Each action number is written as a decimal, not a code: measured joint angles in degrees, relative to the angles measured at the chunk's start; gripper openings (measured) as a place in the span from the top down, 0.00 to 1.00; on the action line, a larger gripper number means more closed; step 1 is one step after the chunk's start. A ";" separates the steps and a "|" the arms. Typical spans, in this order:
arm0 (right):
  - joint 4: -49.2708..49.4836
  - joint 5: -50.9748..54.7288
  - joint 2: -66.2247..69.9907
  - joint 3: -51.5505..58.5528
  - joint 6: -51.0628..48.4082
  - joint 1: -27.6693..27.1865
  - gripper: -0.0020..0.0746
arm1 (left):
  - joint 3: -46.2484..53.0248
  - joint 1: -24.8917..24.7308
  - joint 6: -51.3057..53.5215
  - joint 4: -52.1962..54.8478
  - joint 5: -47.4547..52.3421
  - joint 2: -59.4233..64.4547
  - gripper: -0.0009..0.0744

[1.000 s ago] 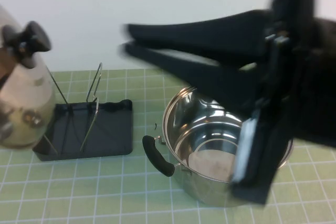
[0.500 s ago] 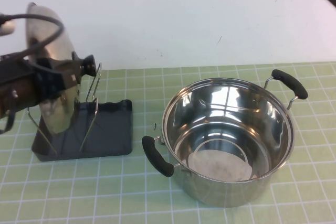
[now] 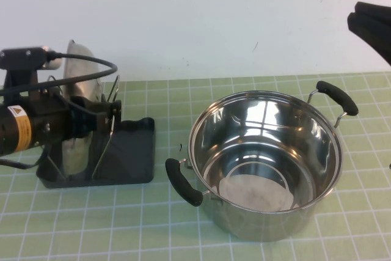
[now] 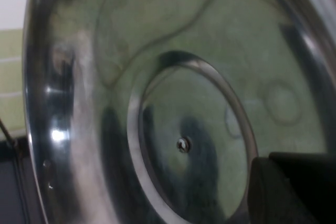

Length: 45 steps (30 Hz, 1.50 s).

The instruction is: Put pot lid on rack

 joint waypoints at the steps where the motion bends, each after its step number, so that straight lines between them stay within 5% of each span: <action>1: 0.00 0.00 0.00 0.00 0.00 0.00 0.97 | 0.00 0.00 0.49 -0.30 0.00 0.48 0.84; 7: 0.00 0.22 0.00 0.00 0.13 0.00 0.97 | -0.57 0.00 5.34 -1.04 -0.79 1.75 0.77; 12: 0.00 0.22 0.00 0.09 0.13 0.00 0.97 | -1.10 0.00 6.24 -0.88 1.05 1.75 0.37; 14: 0.00 0.22 0.00 0.12 0.13 0.00 0.97 | -1.13 0.00 6.24 -0.49 2.72 1.51 0.28; 22: -0.18 0.50 0.00 0.57 0.13 0.00 0.97 | -1.13 0.00 10.80 -0.19 6.03 -4.48 0.21; 26: -4.37 3.20 0.00 0.57 -0.34 0.00 0.97 | -1.13 0.00 14.10 -0.19 9.36 -10.83 0.31; 30: -5.56 18.80 0.00 0.17 -2.43 0.04 0.97 | -1.13 0.00 14.08 -0.19 18.46 -18.05 0.66; 33: 0.33 36.56 0.00 -1.70 -14.10 0.04 0.97 | -1.13 0.00 14.08 -1.19 28.31 -22.79 0.89; 38: 11.93 61.04 -0.24 -5.64 -32.23 0.04 0.97 | -1.13 0.00 22.27 -11.88 44.00 -27.44 0.97; 45: 37.19 65.46 -6.38 -9.79 -41.22 0.04 0.97 | -1.13 0.00 56.23 -52.45 66.42 -27.94 0.99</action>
